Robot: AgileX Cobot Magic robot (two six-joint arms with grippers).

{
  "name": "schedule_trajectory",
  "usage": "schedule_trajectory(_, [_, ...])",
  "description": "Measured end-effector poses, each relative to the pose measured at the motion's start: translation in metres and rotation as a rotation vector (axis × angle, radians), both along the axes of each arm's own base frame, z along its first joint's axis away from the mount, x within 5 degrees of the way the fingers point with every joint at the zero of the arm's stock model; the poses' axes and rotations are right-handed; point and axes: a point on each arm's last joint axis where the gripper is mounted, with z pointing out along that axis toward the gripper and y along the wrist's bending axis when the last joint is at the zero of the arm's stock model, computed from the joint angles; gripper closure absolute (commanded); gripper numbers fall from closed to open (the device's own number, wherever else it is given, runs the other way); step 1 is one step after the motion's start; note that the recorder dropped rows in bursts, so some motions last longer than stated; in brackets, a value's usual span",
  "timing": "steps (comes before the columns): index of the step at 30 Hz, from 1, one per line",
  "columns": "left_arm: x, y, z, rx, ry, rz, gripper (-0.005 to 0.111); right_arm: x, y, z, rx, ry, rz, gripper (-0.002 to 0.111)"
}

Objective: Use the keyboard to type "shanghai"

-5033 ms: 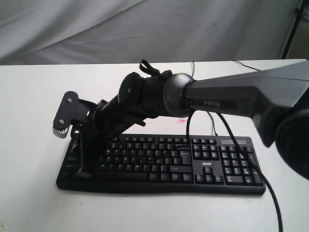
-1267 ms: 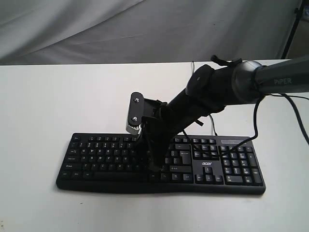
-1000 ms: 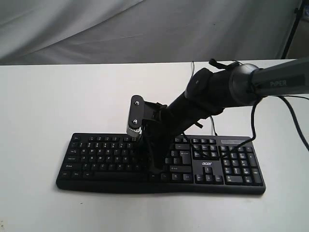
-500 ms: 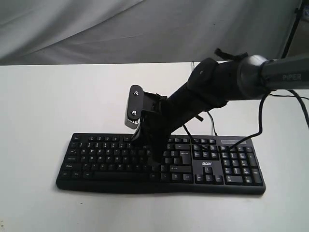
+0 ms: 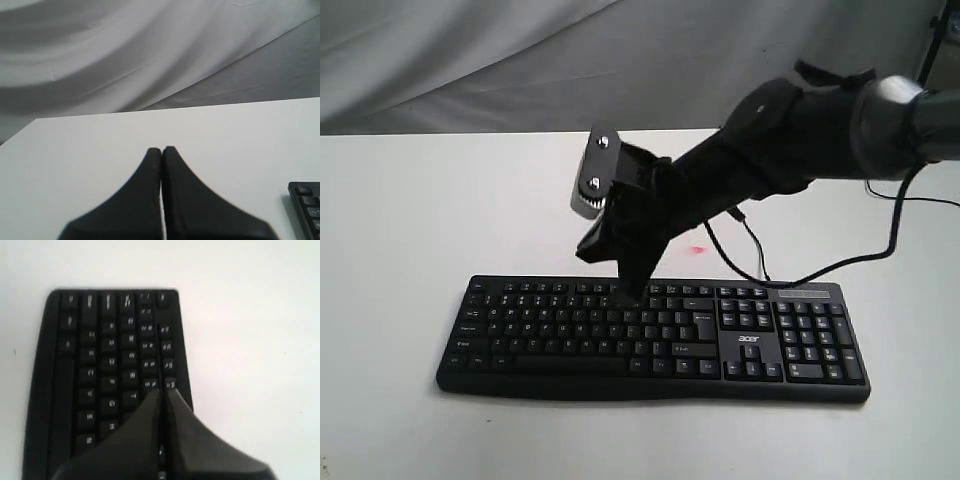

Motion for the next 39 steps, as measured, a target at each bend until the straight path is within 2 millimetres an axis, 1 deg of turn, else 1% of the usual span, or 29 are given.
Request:
schedule_trajectory(5, [0.000, 0.000, 0.000, 0.000, 0.000, 0.000, 0.106, -0.008, -0.001, 0.043, 0.109, -0.029, -0.085, 0.108])
schedule_trajectory(9, [0.000, 0.000, 0.000, 0.000, 0.000, 0.000, 0.106, -0.019, -0.001, 0.068, 0.161, -0.034, -0.087, 0.108])
schedule_trajectory(10, [0.000, 0.000, 0.000, 0.000, 0.000, 0.000, 0.106, -0.026, -0.001, 0.081, 0.180, -0.043, -0.076, 0.108])
schedule_trajectory(11, [0.000, 0.000, 0.000, 0.000, 0.000, 0.000, 0.106, -0.028, -0.002, 0.087, 0.186, -0.053, -0.069, 0.108])
schedule_trajectory(12, [0.000, 0.000, 0.000, 0.000, 0.000, 0.000, 0.106, -0.036, -0.003, 0.104, 0.206, -0.080, -0.068, 0.108])
schedule_trajectory(13, [0.000, 0.000, 0.000, 0.000, 0.000, 0.000, 0.106, -0.041, -0.005, 0.113, 0.219, -0.094, -0.071, 0.108])
schedule_trajectory(14, [0.000, 0.000, 0.000, 0.000, 0.000, 0.000, 0.106, -0.051, -0.007, 0.132, 0.246, -0.119, -0.086, 0.108])
schedule_trajectory(15, [0.000, 0.000, 0.000, 0.000, 0.000, 0.000, 0.106, -0.055, -0.009, 0.139, 0.249, -0.130, -0.092, 0.108])
schedule_trajectory(17, [0.000, 0.000, 0.000, 0.000, 0.000, 0.000, 0.106, -0.080, -0.018, 0.170, 0.280, -0.200, -0.118, 0.108])
schedule_trajectory(18, [0.000, 0.000, 0.000, 0.000, 0.000, 0.000, 0.106, -0.087, -0.022, 0.174, 0.287, -0.222, -0.141, 0.108])
schedule_trajectory(19, [0.000, 0.000, 0.000, 0.000, 0.000, 0.000, 0.106, -0.100, -0.029, 0.184, 0.306, -0.279, -0.196, 0.108])
schedule_trajectory(20, [0.000, 0.000, 0.000, 0.000, 0.000, 0.000, 0.106, -0.108, -0.035, 0.188, 0.322, -0.312, -0.237, 0.108])
schedule_trajectory(21, [0.000, 0.000, 0.000, 0.000, 0.000, 0.000, 0.106, -0.121, -0.045, 0.193, 0.353, -0.372, -0.321, 0.108])
schedule_trajectory(22, [0.000, 0.000, 0.000, 0.000, 0.000, 0.000, 0.106, -0.126, -0.050, 0.193, 0.369, -0.396, -0.369, 0.108])
schedule_trajectory(23, [0.000, 0.000, 0.000, 0.000, 0.000, 0.000, 0.106, -0.140, -0.060, 0.197, 0.395, -0.454, -0.437, 0.108])
schedule_trajectory(24, [0.000, 0.000, 0.000, 0.000, 0.000, 0.000, 0.106, -0.146, -0.064, 0.197, 0.402, -0.473, -0.466, 0.108])
schedule_trajectory(25, [0.000, 0.000, 0.000, 0.000, 0.000, 0.000, 0.106, -0.161, -0.072, 0.201, 0.427, -0.512, -0.500, 0.108])
schedule_trajectory(29, [0.000, 0.000, 0.000, 0.000, 0.000, 0.000, 0.106, -0.191, -0.081, 0.207, 0.522, -0.529, -0.532, 0.108])
schedule_trajectory(33, [0.000, 0.000, 0.000, 0.000, 0.000, 0.000, 0.106, -0.213, -0.087, 0.211, 0.609, -0.530, -0.553, 0.108])
schedule_trajectory(36, [0.000, 0.000, 0.000, 0.000, 0.000, 0.000, 0.106, -0.225, -0.090, 0.211, 0.665, -0.519, -0.566, 0.108])
schedule_trajectory(39, [0.000, 0.000, 0.000, 0.000, 0.000, 0.000, 0.106, -0.232, -0.092, 0.214, 0.692, -0.526, -0.566, 0.108])
